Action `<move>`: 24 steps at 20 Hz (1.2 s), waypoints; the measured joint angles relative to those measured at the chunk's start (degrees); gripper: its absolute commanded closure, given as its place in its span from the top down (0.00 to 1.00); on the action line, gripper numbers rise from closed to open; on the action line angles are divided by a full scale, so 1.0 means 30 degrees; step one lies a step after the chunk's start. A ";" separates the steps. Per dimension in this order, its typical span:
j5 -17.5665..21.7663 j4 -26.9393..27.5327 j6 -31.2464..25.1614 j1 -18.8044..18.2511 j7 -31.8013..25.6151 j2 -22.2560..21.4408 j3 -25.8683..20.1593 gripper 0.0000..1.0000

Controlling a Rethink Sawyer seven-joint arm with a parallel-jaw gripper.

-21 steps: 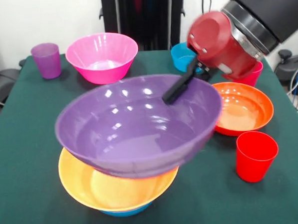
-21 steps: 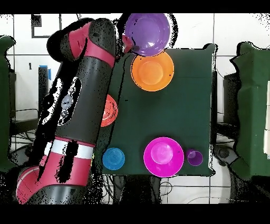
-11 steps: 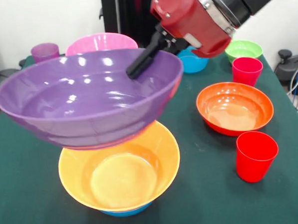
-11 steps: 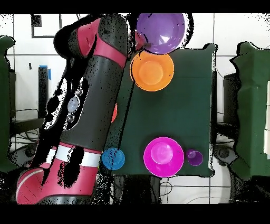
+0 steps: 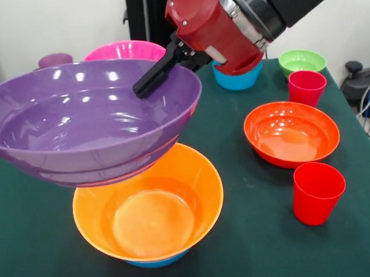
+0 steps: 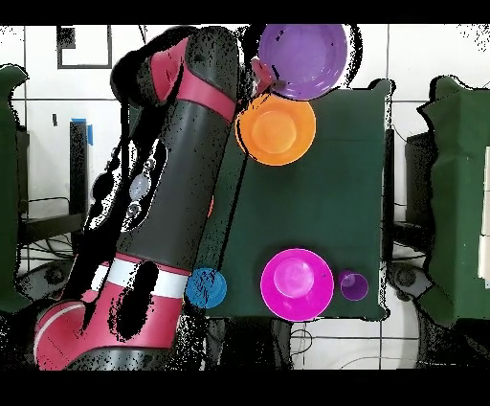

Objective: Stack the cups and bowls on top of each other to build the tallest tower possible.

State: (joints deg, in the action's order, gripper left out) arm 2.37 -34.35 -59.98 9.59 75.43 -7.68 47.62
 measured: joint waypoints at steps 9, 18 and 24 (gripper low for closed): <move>0.0494 -0.0539 0.0130 0.0278 0.0000 0.0567 -0.0014 0.00; 0.0498 -0.0686 0.0134 0.0345 0.0000 0.1028 -0.0162 0.00; 0.0494 -0.0683 0.0134 0.0345 0.0000 0.1214 -0.0193 0.00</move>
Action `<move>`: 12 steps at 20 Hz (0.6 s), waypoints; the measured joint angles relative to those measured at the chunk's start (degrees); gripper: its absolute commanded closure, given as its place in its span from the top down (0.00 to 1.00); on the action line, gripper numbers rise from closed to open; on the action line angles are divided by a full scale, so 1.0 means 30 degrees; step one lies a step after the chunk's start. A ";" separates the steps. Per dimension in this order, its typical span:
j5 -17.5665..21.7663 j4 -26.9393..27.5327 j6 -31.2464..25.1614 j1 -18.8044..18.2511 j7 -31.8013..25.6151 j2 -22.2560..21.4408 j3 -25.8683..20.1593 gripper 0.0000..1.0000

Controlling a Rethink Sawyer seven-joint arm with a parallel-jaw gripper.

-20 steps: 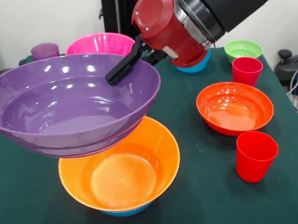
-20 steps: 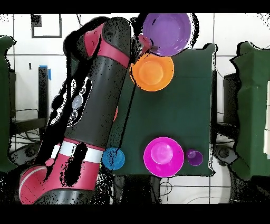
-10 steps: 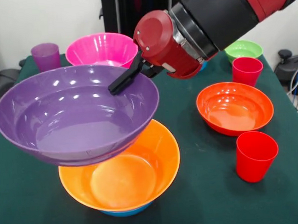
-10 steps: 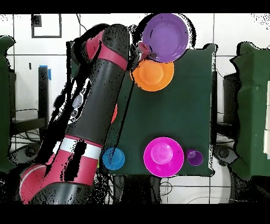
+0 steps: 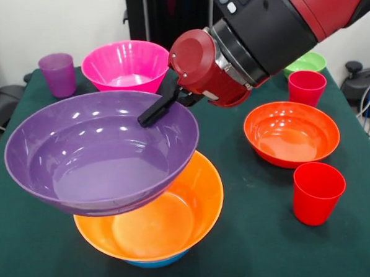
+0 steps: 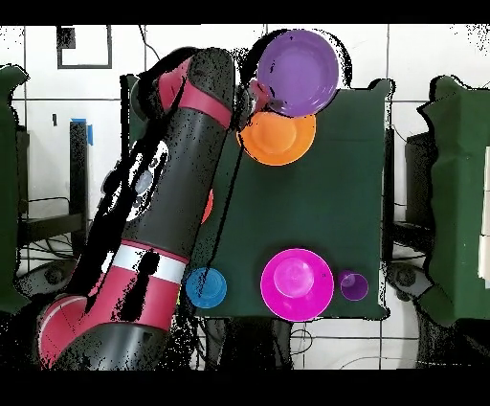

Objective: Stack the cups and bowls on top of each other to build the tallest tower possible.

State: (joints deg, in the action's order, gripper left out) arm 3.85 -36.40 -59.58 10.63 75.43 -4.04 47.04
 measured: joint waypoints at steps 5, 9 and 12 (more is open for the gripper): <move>0.0000 -0.0001 0.0000 0.0000 0.0000 0.0277 -0.0044 0.00; 0.0000 0.0003 0.0000 0.0000 0.0000 0.0522 -0.0066 0.00; 0.0000 0.0003 0.0004 0.0000 0.0000 0.0845 -0.0088 0.00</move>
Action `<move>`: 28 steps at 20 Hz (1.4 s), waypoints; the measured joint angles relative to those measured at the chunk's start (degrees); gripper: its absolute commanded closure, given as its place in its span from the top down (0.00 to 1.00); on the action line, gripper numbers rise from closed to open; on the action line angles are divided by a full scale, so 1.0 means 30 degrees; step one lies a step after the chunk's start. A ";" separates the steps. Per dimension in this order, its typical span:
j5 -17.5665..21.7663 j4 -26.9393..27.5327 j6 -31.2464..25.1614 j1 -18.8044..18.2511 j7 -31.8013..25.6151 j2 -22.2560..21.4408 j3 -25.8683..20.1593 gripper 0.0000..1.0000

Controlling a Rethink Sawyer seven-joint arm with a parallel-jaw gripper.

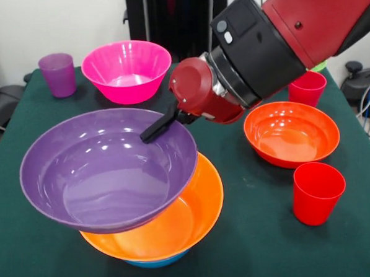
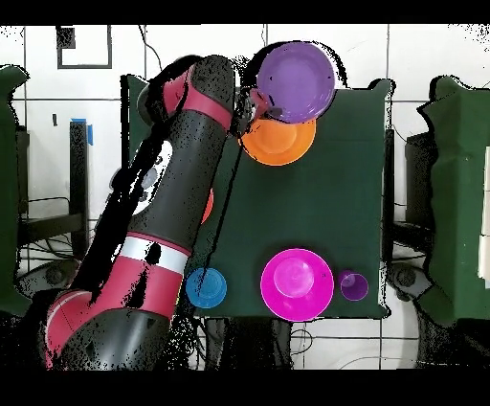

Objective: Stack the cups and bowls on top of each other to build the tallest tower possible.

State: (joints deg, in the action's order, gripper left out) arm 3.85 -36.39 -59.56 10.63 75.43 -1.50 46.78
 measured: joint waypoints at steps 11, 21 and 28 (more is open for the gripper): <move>0.0000 -0.0003 0.0000 0.0077 0.0000 0.0518 -0.0366 0.00; 0.0000 0.0000 0.0000 0.0513 0.0000 0.0533 -0.0451 0.00; 0.0000 0.0000 0.0000 0.0783 0.0000 0.0533 -0.0451 0.00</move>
